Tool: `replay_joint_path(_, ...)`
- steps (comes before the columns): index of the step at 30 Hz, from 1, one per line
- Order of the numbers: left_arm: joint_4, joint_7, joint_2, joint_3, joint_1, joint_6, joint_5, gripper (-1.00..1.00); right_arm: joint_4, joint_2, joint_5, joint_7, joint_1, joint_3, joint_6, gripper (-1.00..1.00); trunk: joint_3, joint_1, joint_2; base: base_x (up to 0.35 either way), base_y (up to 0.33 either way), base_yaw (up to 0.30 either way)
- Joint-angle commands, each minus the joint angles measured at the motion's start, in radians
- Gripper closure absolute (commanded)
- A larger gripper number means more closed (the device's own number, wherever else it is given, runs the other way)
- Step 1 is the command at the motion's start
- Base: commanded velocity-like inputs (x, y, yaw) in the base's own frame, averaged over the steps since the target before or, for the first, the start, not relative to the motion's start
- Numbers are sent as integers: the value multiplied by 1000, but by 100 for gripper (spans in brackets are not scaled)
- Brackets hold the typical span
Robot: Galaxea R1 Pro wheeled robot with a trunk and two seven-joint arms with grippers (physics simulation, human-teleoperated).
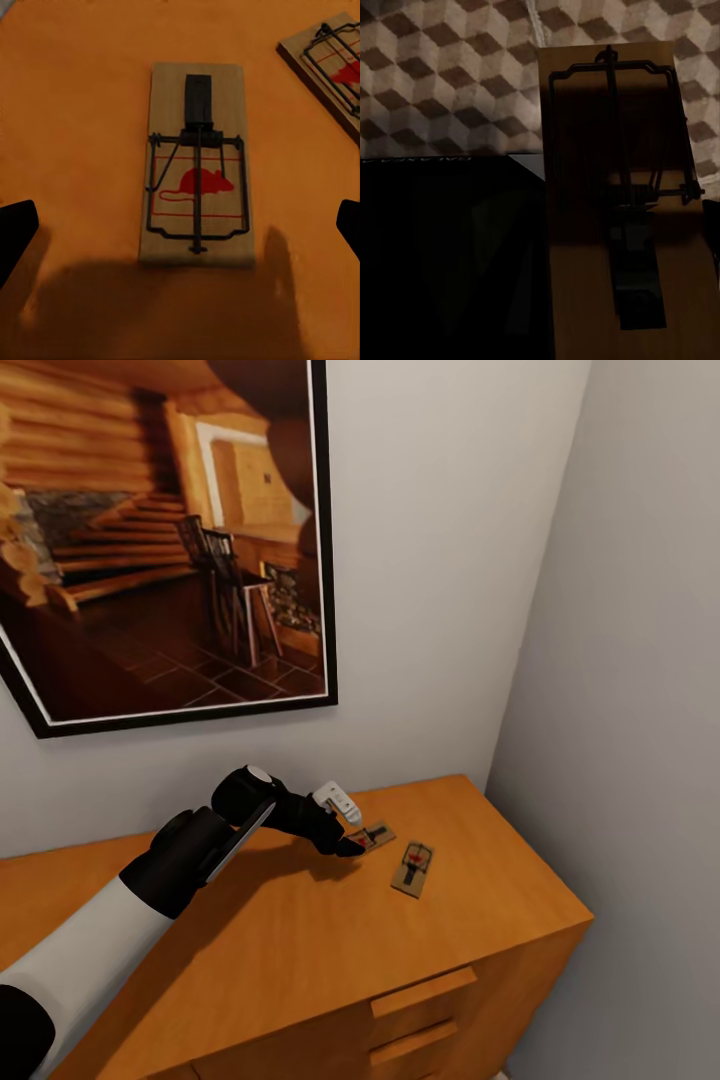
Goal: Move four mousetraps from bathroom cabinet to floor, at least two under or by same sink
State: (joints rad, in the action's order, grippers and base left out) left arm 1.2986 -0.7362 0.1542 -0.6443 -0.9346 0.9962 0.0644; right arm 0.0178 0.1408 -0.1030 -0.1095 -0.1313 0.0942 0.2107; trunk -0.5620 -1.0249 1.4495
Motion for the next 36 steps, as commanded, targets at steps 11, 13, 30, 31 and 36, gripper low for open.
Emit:
replay_joint_path(11, 1, 3, 1, -3, -1, 7, 7, -100, -1, 0, -12, -1, -1, 9, 4, 100, -1, 0, 1, 20, 0, 0)
replay_joint_path(13, 1, 3, 1, -3, -1, 7, 7, -100, -1, 0, -12, -1, -1, 9, 4, 100, -1, 0, 1, 38, 0, 0)
replay_joint_path(30, -1, 4, 0, -40, -1, 7, 7, -100, -1, 0, -12, -1, -1, 9, 4, 100, -5, 0, 1, 12, 0, 0)
replay_joint_path(31, -2, 4, 0, -52, -1, 7, 7, -100, -1, 0, -12, -1, -1, 9, 4, 100, -5, 0, 1, 0, 0, 0)
replay_joint_path(36, -15, 5, -2, -86, -1, 4, 6, -100, -1, 0, -12, -1, -1, 9, 4, 100, -9, 0, 1, 0, 0, 0)
